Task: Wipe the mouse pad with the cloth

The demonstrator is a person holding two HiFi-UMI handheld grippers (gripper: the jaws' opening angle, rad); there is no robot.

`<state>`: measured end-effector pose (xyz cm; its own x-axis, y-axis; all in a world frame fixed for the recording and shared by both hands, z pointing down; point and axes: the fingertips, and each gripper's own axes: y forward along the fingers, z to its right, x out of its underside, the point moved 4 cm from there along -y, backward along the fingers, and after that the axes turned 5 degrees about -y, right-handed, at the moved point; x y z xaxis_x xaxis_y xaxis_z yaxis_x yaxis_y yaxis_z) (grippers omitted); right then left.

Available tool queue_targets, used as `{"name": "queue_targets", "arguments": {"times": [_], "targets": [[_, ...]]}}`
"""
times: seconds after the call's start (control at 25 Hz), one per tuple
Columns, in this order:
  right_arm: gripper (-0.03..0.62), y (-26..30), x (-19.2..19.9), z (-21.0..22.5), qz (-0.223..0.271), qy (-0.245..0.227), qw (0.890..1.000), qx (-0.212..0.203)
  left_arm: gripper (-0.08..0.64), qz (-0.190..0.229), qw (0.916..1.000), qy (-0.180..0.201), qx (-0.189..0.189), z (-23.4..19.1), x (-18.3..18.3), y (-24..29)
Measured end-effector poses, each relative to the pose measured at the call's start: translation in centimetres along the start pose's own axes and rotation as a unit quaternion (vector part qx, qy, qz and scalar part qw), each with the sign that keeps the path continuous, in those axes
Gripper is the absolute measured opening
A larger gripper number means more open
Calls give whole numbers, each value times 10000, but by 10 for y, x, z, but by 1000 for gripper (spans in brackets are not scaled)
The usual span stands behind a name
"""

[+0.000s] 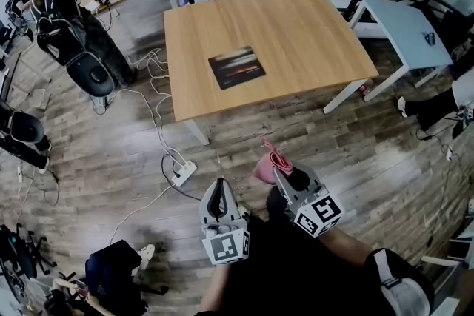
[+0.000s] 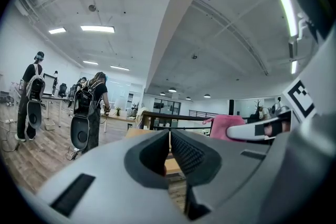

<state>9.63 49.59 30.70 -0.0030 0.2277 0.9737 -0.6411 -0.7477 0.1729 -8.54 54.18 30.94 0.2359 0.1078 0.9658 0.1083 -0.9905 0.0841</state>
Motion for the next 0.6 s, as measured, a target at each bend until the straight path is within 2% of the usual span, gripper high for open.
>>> {"name": "queue_targets", "arguments": {"times": [0.28,0.6], "targets": [[66,21,3,3,-71,32,10000,-34,28,-71,10000,-42,-46,-15,2,19],[66,86,-11,46,-72,77,9997,-220,28,-89,9997,-6,-231,-27,-6,94]]}}
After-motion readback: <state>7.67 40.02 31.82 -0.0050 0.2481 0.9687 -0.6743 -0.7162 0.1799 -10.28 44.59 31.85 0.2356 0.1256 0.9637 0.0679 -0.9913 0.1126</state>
